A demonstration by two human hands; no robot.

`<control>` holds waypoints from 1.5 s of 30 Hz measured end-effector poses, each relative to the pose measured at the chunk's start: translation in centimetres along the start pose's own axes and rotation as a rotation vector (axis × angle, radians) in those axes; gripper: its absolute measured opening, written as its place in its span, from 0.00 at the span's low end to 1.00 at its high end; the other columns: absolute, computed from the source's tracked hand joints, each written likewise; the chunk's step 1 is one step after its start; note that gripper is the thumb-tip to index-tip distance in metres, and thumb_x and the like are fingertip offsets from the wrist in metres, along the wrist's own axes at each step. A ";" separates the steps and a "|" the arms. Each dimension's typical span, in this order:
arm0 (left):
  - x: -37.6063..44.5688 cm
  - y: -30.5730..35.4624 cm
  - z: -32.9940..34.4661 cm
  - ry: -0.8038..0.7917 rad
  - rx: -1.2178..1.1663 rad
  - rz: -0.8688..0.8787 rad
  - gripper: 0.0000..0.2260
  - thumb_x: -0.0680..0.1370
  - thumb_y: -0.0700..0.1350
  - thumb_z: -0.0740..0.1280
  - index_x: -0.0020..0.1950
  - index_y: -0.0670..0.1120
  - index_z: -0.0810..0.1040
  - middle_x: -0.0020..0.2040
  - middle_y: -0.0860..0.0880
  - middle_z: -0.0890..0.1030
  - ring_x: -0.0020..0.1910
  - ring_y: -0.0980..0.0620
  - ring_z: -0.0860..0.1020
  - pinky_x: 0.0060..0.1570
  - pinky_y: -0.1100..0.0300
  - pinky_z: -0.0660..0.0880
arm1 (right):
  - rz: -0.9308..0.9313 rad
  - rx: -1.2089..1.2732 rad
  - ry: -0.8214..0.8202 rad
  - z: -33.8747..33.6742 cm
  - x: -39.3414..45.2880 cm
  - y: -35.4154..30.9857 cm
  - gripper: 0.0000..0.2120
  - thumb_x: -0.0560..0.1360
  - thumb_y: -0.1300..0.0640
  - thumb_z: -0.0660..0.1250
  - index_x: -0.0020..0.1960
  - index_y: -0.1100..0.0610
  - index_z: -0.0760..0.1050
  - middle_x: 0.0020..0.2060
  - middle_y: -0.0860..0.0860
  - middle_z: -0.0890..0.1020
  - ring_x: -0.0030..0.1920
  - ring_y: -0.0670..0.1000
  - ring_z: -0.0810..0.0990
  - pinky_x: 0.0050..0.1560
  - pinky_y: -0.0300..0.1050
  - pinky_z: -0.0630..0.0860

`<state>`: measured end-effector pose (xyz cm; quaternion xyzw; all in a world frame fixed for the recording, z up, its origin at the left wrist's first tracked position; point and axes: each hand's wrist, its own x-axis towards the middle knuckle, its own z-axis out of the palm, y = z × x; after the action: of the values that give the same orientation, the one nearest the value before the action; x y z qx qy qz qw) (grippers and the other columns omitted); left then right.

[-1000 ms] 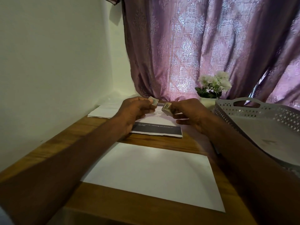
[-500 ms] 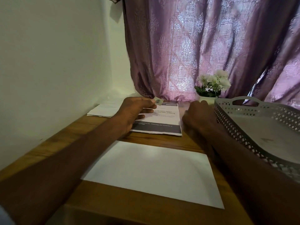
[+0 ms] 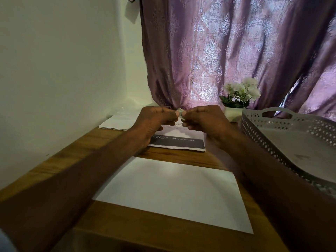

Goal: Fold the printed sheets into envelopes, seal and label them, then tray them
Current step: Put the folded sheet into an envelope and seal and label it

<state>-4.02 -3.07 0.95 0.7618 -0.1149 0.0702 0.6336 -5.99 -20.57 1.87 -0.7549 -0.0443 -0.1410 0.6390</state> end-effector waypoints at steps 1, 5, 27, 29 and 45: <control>0.0 0.1 0.0 -0.002 0.009 -0.002 0.11 0.77 0.52 0.75 0.53 0.47 0.86 0.48 0.51 0.88 0.49 0.53 0.85 0.57 0.52 0.79 | 0.020 0.027 0.001 0.0 0.0 -0.1 0.03 0.73 0.61 0.77 0.45 0.61 0.85 0.41 0.60 0.87 0.43 0.57 0.88 0.45 0.44 0.84; 0.2 0.4 -0.2 0.036 0.046 -0.029 0.11 0.75 0.55 0.76 0.48 0.48 0.85 0.44 0.54 0.86 0.47 0.55 0.84 0.47 0.59 0.77 | 0.077 0.070 -0.002 0.2 0.3 -0.1 0.05 0.73 0.62 0.77 0.45 0.64 0.84 0.40 0.60 0.87 0.42 0.57 0.88 0.47 0.46 0.84; 0.7 0.3 -1.2 -0.078 0.019 0.010 0.08 0.79 0.50 0.73 0.55 0.47 0.84 0.50 0.50 0.87 0.51 0.51 0.85 0.56 0.54 0.78 | 0.186 0.076 -0.140 0.3 -0.8 -0.7 0.11 0.75 0.59 0.75 0.54 0.65 0.83 0.45 0.61 0.87 0.49 0.60 0.88 0.53 0.50 0.83; 0.9 0.2 -1.4 -0.028 -0.047 -0.024 0.06 0.80 0.48 0.71 0.54 0.47 0.84 0.44 0.50 0.87 0.48 0.51 0.86 0.53 0.55 0.79 | 0.212 0.057 -0.139 0.1 -1.3 -0.9 0.10 0.75 0.62 0.75 0.54 0.67 0.83 0.44 0.62 0.87 0.47 0.60 0.87 0.51 0.48 0.84; -3.7 1.3 1.4 -0.680 0.465 0.490 0.05 0.76 0.49 0.77 0.50 0.52 0.85 0.42 0.52 0.84 0.41 0.52 0.79 0.43 0.65 0.72 | 0.201 -0.791 -0.615 -7.2 -11.1 -8.3 0.09 0.73 0.57 0.77 0.48 0.62 0.85 0.41 0.56 0.88 0.40 0.50 0.86 0.44 0.41 0.83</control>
<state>-8.00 -4.31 1.00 0.8136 -0.4733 -0.0119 0.3376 -19.78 -24.83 7.82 -0.9460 -0.1007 0.1440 0.2723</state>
